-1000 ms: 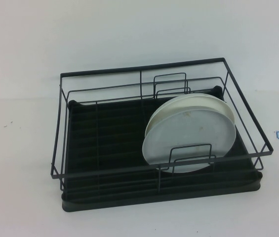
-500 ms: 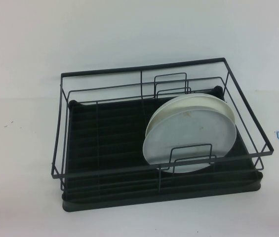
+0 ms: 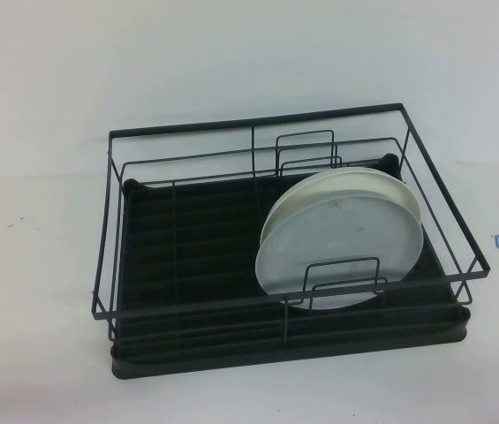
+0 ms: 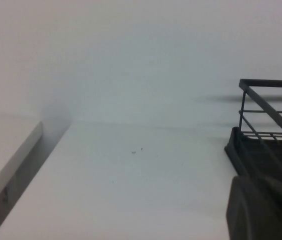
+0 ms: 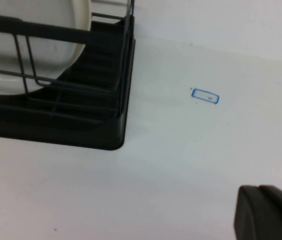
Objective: Place plate on rack
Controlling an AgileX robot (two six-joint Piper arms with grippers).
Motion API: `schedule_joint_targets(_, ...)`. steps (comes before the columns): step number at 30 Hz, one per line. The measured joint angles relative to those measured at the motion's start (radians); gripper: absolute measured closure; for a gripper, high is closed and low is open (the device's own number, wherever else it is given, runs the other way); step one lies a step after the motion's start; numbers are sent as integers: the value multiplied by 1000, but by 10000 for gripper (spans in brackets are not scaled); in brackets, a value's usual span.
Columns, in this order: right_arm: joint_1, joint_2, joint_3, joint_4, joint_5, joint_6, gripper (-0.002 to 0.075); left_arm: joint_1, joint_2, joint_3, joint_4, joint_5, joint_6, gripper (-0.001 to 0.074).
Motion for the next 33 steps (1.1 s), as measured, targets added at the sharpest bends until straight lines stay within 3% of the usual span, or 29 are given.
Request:
schedule_joint_targets(3, 5, 0, 0, 0, 4, 0, 708, 0, 0, 0, -63, 48, 40, 735)
schedule_joint_targets(10, 6, 0, 2, 0, 6, 0, 708, 0, 0, 0, -236, 273, 343, 735)
schedule_joint_targets(20, 6, 0, 2, -170, 6, 223, 708, 0, 0, 0, -246, 287, 348, 735)
schedule_joint_targets(33, 6, 0, 2, -182, 18, 252, 708, 0, 0, 0, -246, 285, 344, 735)
